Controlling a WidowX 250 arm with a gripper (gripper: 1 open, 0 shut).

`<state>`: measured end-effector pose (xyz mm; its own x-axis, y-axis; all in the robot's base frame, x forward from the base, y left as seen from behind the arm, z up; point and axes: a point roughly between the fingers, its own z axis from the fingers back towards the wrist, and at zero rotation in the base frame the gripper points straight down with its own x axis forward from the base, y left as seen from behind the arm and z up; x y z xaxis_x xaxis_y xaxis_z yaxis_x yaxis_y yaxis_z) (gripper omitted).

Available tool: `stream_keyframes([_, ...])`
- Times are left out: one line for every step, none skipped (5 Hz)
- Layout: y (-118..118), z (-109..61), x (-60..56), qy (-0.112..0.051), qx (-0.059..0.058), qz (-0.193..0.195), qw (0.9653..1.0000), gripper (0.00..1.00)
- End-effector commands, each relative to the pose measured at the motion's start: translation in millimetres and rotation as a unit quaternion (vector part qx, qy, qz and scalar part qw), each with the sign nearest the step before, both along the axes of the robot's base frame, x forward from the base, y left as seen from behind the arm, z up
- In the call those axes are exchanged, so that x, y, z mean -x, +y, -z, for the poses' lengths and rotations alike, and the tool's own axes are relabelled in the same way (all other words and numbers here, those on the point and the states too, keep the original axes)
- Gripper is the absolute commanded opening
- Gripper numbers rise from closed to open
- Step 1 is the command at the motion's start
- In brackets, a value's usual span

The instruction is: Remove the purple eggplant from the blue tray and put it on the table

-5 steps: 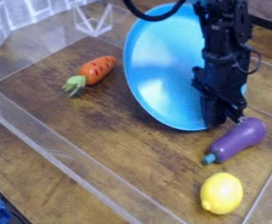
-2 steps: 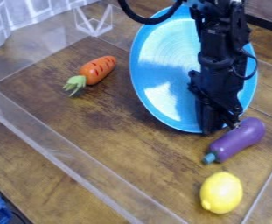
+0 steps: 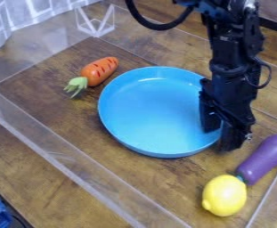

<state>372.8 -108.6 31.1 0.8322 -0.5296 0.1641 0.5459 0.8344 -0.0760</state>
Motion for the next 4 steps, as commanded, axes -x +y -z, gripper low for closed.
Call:
stream_keyframes([-11.8,-22.5,-8.7,-0.034,0.008,0.014,0.9993,0.0])
stream_keyframes([-14.5,-24.5,-9.8,-0.032,0.008,0.02,0.9993,0.0])
stream_keyframes([-17.0,-26.7,-11.0,-0.029,0.007,0.025,0.9992,0.0])
stream_keyframes([-19.1,-27.9,-11.9,-0.026,0.007,0.029,0.9992,0.0])
